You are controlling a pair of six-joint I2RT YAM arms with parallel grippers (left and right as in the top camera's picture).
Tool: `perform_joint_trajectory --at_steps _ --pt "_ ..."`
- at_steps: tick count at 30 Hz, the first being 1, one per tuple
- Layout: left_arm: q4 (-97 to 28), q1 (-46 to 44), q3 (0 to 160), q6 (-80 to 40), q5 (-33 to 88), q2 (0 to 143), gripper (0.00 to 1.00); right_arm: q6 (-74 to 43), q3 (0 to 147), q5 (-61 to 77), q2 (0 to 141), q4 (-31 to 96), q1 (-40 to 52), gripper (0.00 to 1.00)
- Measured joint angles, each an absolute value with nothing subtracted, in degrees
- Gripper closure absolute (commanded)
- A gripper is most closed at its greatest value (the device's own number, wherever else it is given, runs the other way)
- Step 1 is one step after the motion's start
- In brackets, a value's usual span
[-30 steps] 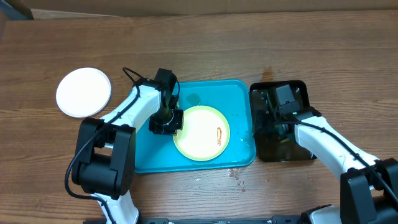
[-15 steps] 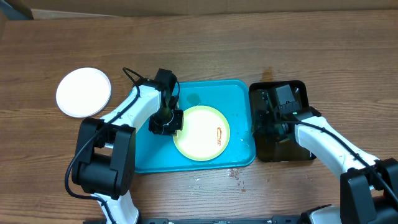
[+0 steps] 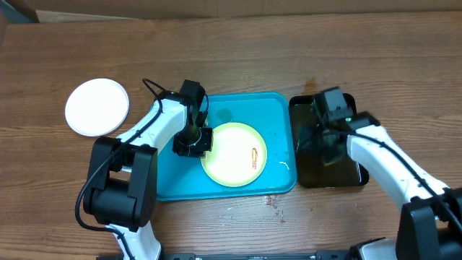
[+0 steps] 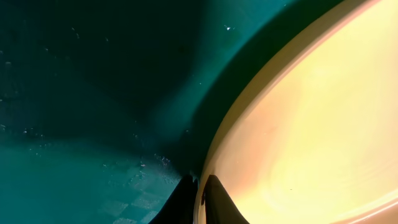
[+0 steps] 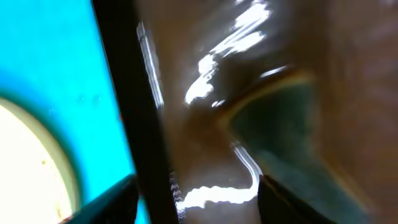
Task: Clean dirty plates on tray and stack at the side
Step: 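Dip the sponge in the black tray water with the right gripper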
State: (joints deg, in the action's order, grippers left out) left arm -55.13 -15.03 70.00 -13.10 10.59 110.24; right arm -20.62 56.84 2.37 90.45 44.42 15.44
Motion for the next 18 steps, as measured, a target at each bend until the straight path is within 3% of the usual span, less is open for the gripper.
perform_joint_trajectory --at_steps 8,15,18 --pt "-55.11 -15.03 70.00 -13.10 10.46 110.24 0.91 -19.49 53.95 -8.03 90.37 44.03 13.74 0.32" --pt "-55.20 -15.03 69.97 -13.08 10.44 110.24 0.91 -19.42 47.79 -10.11 90.39 40.01 13.15 0.38" --pt "-55.20 -15.03 69.97 -13.08 10.44 110.24 0.91 -19.20 47.44 -10.35 90.39 39.57 13.15 0.94"
